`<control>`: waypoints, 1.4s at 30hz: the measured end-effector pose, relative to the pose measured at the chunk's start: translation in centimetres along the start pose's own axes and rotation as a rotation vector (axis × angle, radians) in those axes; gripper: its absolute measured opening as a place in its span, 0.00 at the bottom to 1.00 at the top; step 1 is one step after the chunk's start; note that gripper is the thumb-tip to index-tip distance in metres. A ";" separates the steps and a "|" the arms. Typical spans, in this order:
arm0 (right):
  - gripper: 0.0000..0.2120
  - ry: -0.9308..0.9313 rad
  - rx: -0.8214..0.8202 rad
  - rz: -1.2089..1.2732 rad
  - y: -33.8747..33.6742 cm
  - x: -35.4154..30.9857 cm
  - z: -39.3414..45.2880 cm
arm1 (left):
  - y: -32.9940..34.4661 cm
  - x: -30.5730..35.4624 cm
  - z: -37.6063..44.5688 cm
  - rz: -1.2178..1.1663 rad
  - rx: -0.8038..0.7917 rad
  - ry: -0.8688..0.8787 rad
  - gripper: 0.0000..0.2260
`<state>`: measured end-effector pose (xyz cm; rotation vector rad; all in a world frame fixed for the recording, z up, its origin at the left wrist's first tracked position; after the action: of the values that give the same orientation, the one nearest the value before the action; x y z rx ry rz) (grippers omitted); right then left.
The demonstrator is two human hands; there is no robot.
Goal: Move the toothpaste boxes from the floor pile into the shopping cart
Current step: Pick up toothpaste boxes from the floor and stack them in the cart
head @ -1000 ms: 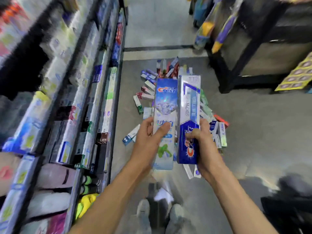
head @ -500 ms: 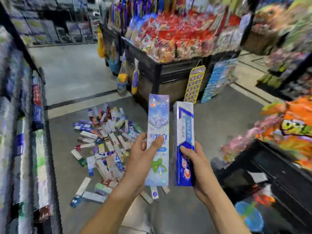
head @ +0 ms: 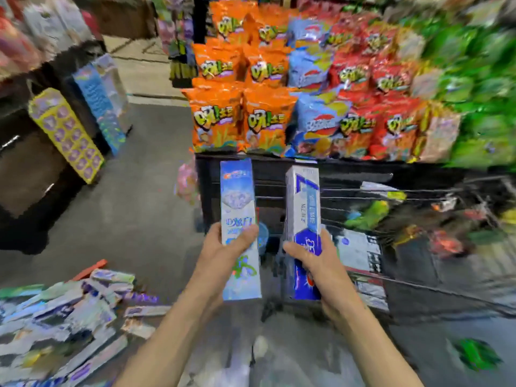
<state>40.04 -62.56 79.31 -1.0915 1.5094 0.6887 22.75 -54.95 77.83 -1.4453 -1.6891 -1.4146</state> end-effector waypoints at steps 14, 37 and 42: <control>0.24 0.216 0.120 -0.024 -24.7 10.2 18.1 | 20.6 -12.4 17.7 0.458 -0.150 -0.041 0.21; 0.12 0.468 -0.026 -0.168 -32.1 38.1 40.6 | 22.8 -46.8 40.4 1.780 -1.055 0.075 0.34; 0.10 0.486 -0.046 -0.173 -31.5 39.8 40.7 | 19.6 -48.7 41.6 1.923 -1.014 0.199 0.41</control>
<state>86.71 -50.60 35.63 -1.4789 1.7809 0.3502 65.92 -38.45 29.32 -2.0460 0.9395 -0.8858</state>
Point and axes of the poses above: each hand's wrist, its own z-axis towards the middle knuckle, its own y-axis out of the palm, x = y × z, the point moved 7 cm from there along z, towards the middle knuckle, and after that the axes turned 9 degrees about -z, right-handed, at the moved point
